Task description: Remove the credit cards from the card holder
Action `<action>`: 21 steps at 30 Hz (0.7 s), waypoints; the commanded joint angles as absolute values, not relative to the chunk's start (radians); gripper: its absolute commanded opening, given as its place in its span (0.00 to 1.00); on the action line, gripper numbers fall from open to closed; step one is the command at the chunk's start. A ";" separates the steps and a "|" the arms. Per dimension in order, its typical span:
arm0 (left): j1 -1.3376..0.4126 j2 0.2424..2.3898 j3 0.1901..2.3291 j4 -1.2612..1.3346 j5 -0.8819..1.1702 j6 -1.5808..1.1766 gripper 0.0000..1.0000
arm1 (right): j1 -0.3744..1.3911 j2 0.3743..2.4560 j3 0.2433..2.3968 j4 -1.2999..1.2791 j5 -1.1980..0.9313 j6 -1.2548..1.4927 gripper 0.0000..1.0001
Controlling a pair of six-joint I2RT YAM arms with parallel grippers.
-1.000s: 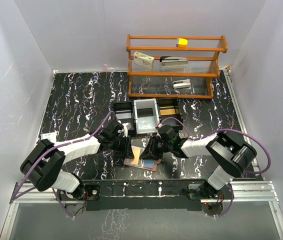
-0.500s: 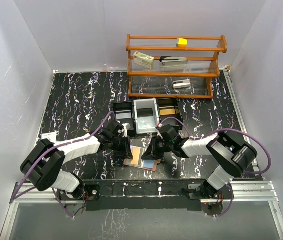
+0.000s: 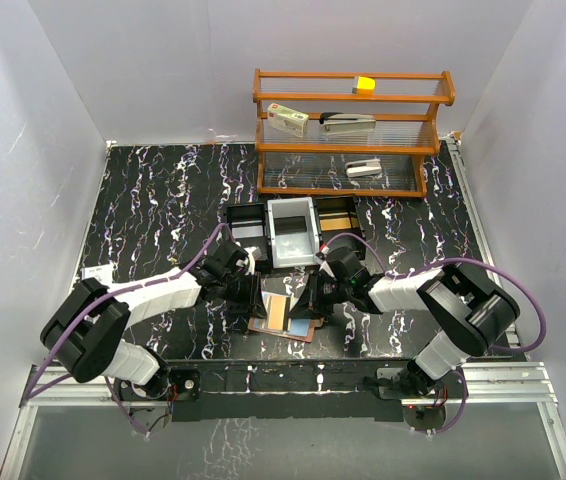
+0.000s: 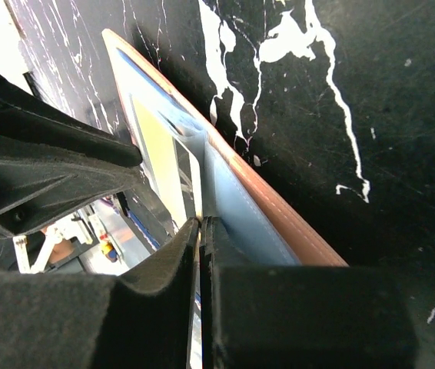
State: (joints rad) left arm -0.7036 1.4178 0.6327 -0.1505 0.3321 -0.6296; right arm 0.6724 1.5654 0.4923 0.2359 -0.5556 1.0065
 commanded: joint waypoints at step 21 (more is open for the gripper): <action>-0.725 1.500 0.715 -0.132 0.379 -0.573 0.42 | 0.660 1.533 0.504 0.193 -0.520 0.982 0.01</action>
State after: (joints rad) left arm -0.7177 1.4876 0.7216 -0.0731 0.3988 -0.6079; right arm 0.6651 1.5574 0.4927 0.2024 -0.5476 0.9936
